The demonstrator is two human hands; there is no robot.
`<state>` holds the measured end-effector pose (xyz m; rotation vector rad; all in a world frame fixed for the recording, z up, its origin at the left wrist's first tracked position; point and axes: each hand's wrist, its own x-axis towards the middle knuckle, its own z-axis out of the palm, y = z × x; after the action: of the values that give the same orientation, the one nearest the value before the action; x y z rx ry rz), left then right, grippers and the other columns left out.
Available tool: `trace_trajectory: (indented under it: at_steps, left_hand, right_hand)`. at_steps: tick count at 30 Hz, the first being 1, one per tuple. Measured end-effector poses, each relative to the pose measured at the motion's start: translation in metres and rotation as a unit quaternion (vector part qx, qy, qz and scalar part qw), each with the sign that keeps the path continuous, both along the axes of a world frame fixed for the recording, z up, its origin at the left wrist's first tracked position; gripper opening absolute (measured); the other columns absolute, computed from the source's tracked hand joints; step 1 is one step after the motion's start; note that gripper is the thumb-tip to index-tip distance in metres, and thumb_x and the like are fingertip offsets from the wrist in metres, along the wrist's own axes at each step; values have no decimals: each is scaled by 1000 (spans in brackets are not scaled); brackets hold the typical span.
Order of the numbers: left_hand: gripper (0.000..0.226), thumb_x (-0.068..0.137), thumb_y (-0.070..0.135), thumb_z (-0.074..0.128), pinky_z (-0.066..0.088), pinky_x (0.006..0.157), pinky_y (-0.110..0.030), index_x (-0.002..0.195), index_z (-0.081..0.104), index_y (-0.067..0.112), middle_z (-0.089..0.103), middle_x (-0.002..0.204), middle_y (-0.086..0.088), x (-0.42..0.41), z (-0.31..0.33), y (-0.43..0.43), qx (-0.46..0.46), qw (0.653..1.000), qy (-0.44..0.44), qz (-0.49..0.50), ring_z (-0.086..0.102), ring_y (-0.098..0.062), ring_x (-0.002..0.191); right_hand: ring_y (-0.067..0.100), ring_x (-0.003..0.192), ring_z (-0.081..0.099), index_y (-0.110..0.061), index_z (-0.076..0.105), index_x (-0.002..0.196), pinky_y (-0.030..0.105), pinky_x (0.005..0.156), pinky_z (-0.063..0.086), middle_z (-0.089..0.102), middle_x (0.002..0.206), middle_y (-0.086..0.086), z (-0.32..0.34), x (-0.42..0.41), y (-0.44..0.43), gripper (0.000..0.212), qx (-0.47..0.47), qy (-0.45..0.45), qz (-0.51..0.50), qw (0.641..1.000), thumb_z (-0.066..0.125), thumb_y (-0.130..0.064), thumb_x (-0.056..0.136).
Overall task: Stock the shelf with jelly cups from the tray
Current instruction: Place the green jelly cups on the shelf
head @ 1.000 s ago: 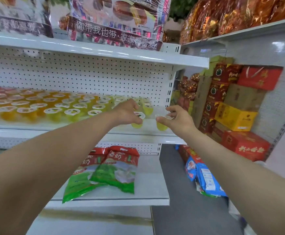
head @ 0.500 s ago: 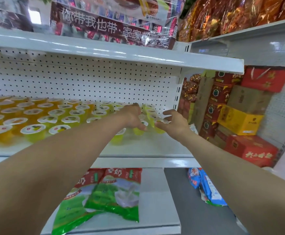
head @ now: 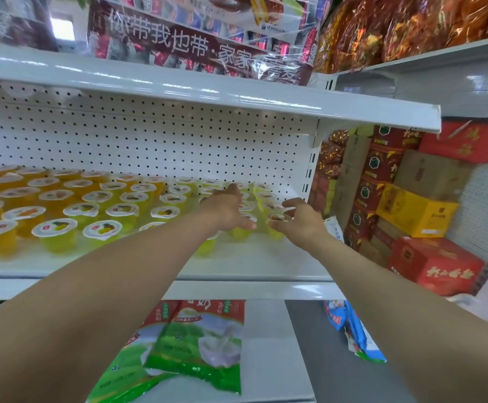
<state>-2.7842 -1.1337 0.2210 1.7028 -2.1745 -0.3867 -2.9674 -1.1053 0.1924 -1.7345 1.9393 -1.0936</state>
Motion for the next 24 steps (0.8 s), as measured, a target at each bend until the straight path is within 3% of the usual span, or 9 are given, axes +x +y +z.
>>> trace_trajectory:
  at_steps: [4,8,12,14,18,22,24]
  left_hand:
    - [79,76,52,76,39,105,-41,137,39,18,48,140,-1,-4,-3,5,-14,1000,-6,19,43,-25,131]
    - [89,74,58,74,36,108,-46,143,35,18,45,145,-5,-10,-4,10,-12,998,-36,48,31,-30,141]
    - [87,76,55,74,42,103,-44,143,36,14,48,143,-7,-17,7,28,-41,997,-44,56,38,-32,135]
    - [81,77,54,74,44,101,-42,139,41,14,51,139,-8,-21,16,42,-57,996,-39,52,43,-32,130]
    - [76,77,50,75,42,99,-41,136,43,15,50,135,-10,-32,33,72,-75,996,-32,47,40,-32,128]
    - [72,77,44,77,42,99,-41,134,43,17,48,134,-9,-49,47,107,-88,995,-9,47,38,-31,129]
    - [68,77,42,77,42,98,-41,131,44,18,48,131,-10,-57,51,126,-89,995,5,42,38,-31,127]
  right_hand:
    - [17,94,55,-19,50,133,29,82,49,63,120,5,1,0,1,58,12,26,-7,1000,74,-36,83]
    - [24,117,55,-16,44,141,31,91,45,56,134,8,5,-3,10,65,16,79,-4,997,71,-38,86]
    - [26,126,50,-13,42,142,30,95,42,52,140,10,19,-15,28,67,-1,123,-13,992,70,-38,87]
    - [27,125,50,-13,43,141,32,95,43,52,138,11,29,-22,40,67,-9,139,-17,990,71,-39,86]
    - [27,115,56,-13,52,132,30,81,44,59,127,8,52,-41,72,60,-27,159,-17,987,72,-42,84]
    - [30,105,62,-12,54,129,39,86,53,63,118,10,71,-57,114,56,-45,177,-25,983,74,-39,84]
    - [28,100,62,-11,57,121,33,79,51,64,110,8,77,-66,136,46,-53,185,-26,981,73,-35,85]
